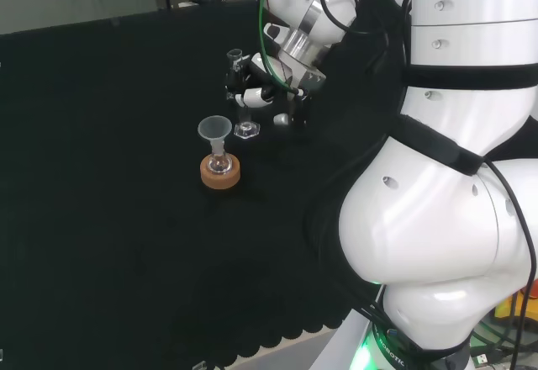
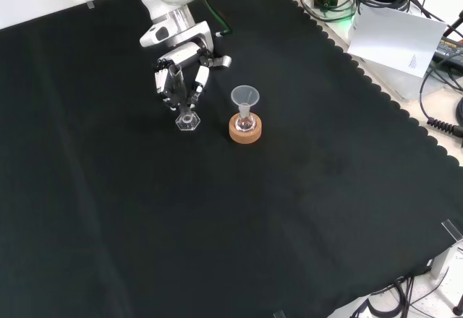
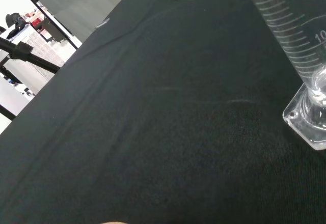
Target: Put the graduated cylinder back on the table.
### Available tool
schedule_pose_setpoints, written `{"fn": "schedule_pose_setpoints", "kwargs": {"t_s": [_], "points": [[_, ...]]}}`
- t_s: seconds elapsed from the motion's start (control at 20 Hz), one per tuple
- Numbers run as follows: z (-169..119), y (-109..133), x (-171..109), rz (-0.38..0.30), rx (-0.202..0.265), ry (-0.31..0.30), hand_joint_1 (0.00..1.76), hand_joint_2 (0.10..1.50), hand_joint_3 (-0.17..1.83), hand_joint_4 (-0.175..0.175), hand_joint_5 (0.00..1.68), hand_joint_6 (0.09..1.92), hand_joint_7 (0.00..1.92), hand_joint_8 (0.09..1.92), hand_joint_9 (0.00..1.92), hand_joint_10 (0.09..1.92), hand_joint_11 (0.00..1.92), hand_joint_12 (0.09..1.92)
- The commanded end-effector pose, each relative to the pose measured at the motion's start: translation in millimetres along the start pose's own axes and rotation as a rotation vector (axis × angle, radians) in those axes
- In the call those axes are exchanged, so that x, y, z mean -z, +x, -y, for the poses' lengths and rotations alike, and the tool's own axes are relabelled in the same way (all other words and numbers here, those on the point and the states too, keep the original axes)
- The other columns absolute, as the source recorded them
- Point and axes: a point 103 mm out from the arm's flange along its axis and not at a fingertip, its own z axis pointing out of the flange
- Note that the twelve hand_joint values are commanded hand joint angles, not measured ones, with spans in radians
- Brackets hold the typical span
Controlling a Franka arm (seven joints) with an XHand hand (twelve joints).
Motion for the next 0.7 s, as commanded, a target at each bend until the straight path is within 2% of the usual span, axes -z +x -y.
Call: {"fn": "schedule_pose_setpoints", "kwargs": {"t_s": [0.05,0.15,0.2,0.25,0.35,0.45,0.7], "points": [[1,-3,-2,-0.025,0.007,0.017,1.18,1.21,0.00,-0.175,0.79,1.28,0.81,1.14,1.33,0.09,1.11,0.81],[1,-2,-3,-0.041,0.009,0.021,1.14,1.21,0.00,-0.175,0.80,1.27,0.82,0.87,1.30,0.09,1.10,0.83],[2,-2,-2,-0.046,0.010,0.024,1.13,1.21,0.00,-0.175,0.80,1.26,0.82,0.81,1.29,0.09,1.11,0.84],[2,-3,0,-0.057,0.005,0.015,1.15,1.20,-0.01,-0.158,0.78,1.12,0.81,0.76,1.29,0.09,1.12,0.85],[3,-4,2,-0.074,0.006,0.006,1.17,1.17,-0.04,-0.130,0.79,0.86,0.80,0.69,1.27,0.09,1.13,0.85],[5,-5,2,-0.072,0.007,0.002,1.16,1.18,-0.11,-0.117,0.81,0.72,0.80,0.64,1.27,0.09,1.11,0.87],[9,-9,8,-0.091,0.017,-0.006,1.13,1.17,-0.17,-0.103,0.79,0.65,0.76,0.61,1.24,0.09,1.04,0.90]]}}
